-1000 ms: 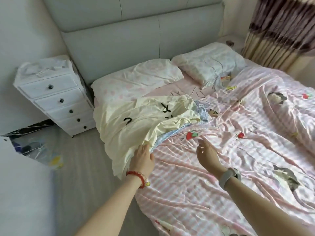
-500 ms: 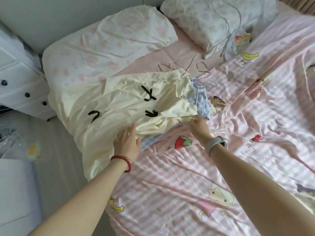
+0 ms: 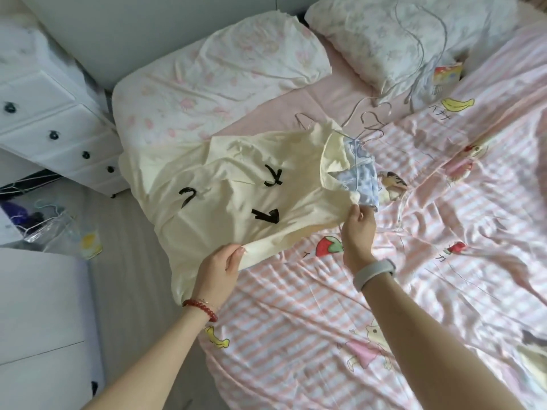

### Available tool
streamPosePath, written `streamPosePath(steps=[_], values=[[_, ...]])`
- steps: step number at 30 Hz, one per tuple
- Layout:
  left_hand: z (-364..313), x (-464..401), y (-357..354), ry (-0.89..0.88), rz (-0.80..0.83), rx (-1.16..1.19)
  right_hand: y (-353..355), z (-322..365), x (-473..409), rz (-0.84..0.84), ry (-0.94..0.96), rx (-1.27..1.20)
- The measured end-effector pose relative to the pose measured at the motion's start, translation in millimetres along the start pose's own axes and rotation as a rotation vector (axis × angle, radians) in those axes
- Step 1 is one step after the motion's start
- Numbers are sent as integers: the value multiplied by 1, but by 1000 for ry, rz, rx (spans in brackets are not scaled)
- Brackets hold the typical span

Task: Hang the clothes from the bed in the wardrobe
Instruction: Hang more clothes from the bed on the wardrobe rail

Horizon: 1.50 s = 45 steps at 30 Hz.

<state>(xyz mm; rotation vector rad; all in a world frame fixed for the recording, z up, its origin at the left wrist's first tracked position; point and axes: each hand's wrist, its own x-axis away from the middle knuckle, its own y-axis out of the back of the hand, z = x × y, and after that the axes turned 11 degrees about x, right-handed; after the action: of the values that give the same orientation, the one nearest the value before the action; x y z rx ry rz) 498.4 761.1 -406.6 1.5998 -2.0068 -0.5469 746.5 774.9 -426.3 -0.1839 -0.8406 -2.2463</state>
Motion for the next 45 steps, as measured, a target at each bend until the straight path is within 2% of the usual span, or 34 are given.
streamPosePath(steps=[6, 11, 17, 18, 20, 23, 26, 28, 30, 33, 36, 39, 42, 45], values=[[1, 65, 47, 96, 27, -19, 27, -16, 96, 12, 243, 73], [-11, 148, 84, 116, -12, 21, 54, -18, 164, -4, 547, 203], [-2, 277, 108, 181, 141, 107, 92, -36, 248, 121, 822, 301], [2, 294, 112, 196, 109, 117, 100, -39, 261, 142, 856, 307], [5, 323, 123, 173, -62, 99, 117, -46, 285, 188, 921, 303], [-4, 355, 144, 18, -345, -32, 146, -56, 328, 276, 1054, 312], [-15, 385, 159, -55, -437, -164, 178, -64, 370, 330, 1184, 334], [-18, 405, 165, -28, -433, -282, 201, -61, 391, 304, 1301, 346], [-17, 424, 169, 23, -328, -363, 222, -57, 408, 253, 1421, 376], [-14, 453, 171, 32, -143, -226, 237, -53, 418, 166, 1506, 429], [-8, 504, 167, -21, -211, -92, 244, -58, 426, 149, 1529, 514], [2, 552, 168, -62, -383, 14, 233, -65, 445, 287, 1532, 552], [19, 601, 178, -52, -533, 6, 203, -73, 473, 468, 1524, 616], [38, 656, 190, 8, -651, -13, 165, -84, 511, 680, 1647, 696]])
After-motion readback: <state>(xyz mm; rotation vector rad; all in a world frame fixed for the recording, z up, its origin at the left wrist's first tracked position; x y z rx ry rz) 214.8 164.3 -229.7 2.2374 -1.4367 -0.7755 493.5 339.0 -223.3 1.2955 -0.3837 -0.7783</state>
